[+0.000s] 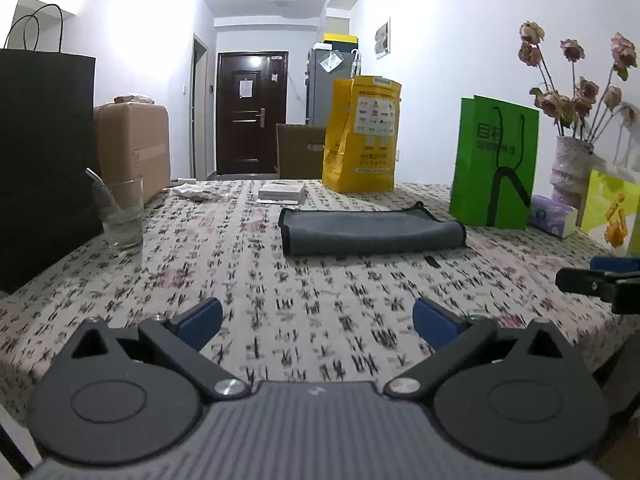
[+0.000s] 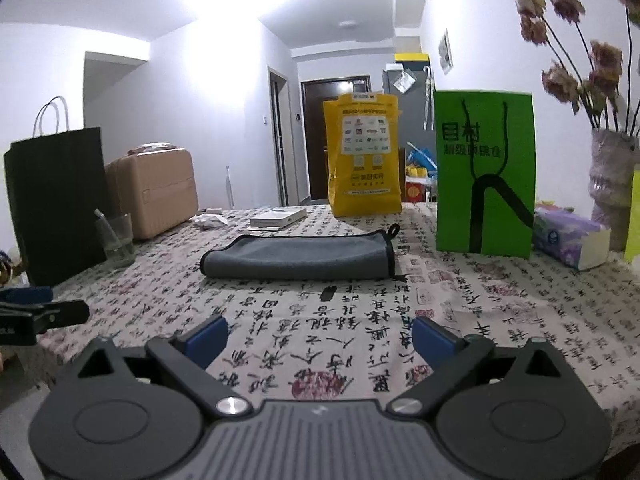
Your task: Fold towel
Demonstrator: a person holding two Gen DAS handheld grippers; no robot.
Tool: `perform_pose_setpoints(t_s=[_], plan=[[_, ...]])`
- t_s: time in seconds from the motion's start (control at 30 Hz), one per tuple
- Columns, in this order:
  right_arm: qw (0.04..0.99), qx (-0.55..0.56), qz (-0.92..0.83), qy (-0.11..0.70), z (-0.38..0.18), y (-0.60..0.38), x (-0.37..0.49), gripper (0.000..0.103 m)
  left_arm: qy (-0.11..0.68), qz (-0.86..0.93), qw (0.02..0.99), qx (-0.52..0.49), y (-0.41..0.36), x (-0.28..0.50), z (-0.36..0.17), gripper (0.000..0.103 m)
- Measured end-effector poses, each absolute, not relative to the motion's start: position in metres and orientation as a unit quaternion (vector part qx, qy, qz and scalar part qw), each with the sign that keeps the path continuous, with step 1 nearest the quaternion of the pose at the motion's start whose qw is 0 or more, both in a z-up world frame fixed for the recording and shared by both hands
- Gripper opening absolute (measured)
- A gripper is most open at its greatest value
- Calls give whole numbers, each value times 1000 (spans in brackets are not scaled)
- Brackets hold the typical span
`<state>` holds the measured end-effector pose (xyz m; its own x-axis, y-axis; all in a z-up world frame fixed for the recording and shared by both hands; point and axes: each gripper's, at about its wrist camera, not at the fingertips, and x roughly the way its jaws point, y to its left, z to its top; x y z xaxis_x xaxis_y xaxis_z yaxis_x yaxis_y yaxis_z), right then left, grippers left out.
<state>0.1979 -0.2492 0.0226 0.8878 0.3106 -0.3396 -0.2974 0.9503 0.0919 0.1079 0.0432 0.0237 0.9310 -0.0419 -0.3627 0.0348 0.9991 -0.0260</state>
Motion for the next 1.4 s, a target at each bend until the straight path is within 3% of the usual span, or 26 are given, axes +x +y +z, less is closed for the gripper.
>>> perform_pose_setpoints(t_s=[0.33,1.4], plan=[[973,-22,171,152,35,-240,161,103,179,-25,984,-7,40,73,27,103],[965,9,170,199,1,-248,73,103,195,-43,980,-15,41,5,4,103]])
